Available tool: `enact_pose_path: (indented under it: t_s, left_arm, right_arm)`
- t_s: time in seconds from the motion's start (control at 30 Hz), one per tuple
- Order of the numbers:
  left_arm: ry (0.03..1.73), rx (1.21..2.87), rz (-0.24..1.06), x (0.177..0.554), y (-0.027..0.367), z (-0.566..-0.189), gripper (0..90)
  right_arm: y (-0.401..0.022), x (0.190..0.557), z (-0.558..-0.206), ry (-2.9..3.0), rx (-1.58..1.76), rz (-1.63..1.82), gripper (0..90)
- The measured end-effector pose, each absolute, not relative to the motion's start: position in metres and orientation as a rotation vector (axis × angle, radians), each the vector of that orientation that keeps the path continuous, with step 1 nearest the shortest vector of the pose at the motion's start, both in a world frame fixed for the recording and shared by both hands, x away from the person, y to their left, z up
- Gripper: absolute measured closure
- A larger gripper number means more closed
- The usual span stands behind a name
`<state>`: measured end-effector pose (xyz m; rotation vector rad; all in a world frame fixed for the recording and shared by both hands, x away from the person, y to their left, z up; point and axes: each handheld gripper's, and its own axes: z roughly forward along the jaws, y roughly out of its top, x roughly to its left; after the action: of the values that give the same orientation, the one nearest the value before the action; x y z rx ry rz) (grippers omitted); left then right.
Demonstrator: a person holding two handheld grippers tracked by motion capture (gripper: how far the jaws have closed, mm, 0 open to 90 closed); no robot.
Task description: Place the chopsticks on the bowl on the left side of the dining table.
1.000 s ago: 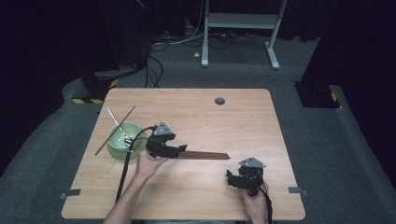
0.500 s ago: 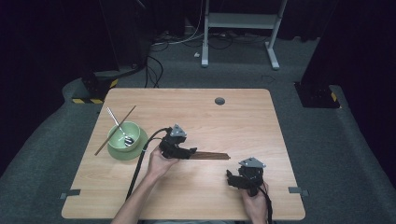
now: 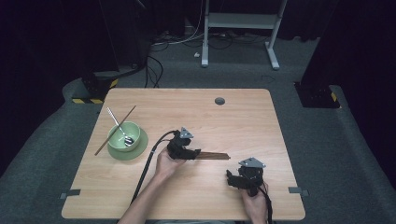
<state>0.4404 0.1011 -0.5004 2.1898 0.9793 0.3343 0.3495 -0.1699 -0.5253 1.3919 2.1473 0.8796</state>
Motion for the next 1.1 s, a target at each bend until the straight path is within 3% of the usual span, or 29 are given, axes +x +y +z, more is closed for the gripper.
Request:
enact_pose_path:
  t_s: [1.1]
  left_arm:
    - [1.033, 2.164, 0.294, 0.449, 0.105, -0.512, 49.0]
  right_arm:
    - [-0.170, 0.350, -0.525, 2.148, 1.392, 0.880, 14.3]
